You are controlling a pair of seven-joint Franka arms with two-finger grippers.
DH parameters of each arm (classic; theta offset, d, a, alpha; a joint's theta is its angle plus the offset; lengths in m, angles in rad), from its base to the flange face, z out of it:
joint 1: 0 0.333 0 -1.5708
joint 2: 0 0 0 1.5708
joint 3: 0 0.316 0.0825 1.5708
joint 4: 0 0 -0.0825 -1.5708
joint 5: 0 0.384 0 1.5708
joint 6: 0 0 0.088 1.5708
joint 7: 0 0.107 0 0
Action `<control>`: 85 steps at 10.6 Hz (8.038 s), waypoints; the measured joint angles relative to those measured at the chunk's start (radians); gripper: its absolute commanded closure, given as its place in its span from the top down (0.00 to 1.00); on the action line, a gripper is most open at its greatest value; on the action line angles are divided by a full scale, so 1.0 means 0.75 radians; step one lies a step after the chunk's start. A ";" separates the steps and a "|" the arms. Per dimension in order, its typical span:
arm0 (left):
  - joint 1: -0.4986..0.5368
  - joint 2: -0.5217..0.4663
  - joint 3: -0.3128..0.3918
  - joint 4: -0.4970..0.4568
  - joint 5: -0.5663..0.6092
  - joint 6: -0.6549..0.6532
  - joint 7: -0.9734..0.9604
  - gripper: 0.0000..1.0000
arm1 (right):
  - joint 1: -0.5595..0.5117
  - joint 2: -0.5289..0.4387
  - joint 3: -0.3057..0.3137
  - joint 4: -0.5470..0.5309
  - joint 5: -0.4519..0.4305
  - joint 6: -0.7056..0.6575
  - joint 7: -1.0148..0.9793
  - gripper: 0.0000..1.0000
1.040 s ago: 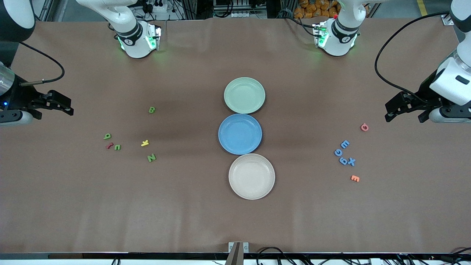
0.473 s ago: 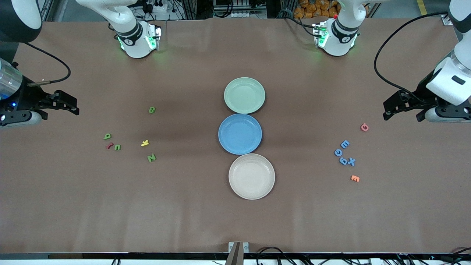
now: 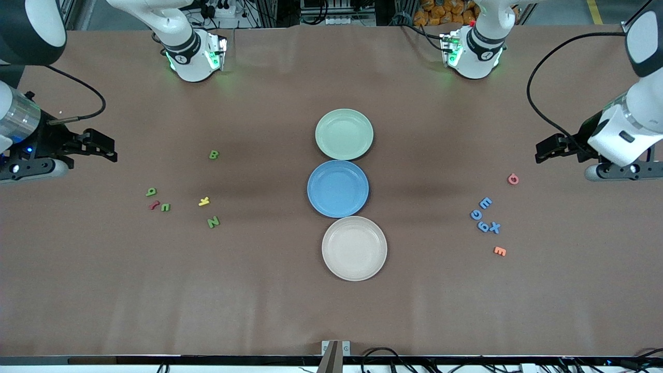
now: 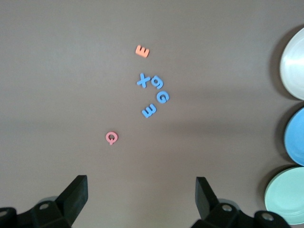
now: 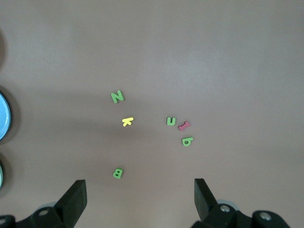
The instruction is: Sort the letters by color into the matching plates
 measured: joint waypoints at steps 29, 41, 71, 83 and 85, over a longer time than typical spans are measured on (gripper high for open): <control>-0.068 0.772 -0.008 -0.211 0.263 1.013 -1.417 1.00 | 0.127 0.499 0.136 -0.526 -0.081 1.154 -0.138 0.90; -0.065 0.782 -0.001 -0.199 0.306 1.061 -1.419 0.00 | 0.113 0.619 0.113 -0.538 -0.082 1.253 -0.138 0.77; -0.901 0.828 -0.028 0.111 0.283 1.021 -1.685 1.00 | 0.259 0.562 0.234 -0.481 -0.080 1.146 0.337 0.00; -0.547 0.787 0.021 0.097 0.303 0.833 -1.104 1.00 | 0.470 0.547 0.607 -0.479 -0.082 1.131 1.081 0.00; -0.497 0.759 0.020 0.034 0.304 0.832 -1.042 1.00 | 0.575 0.547 0.607 -0.480 -0.082 1.131 1.220 0.00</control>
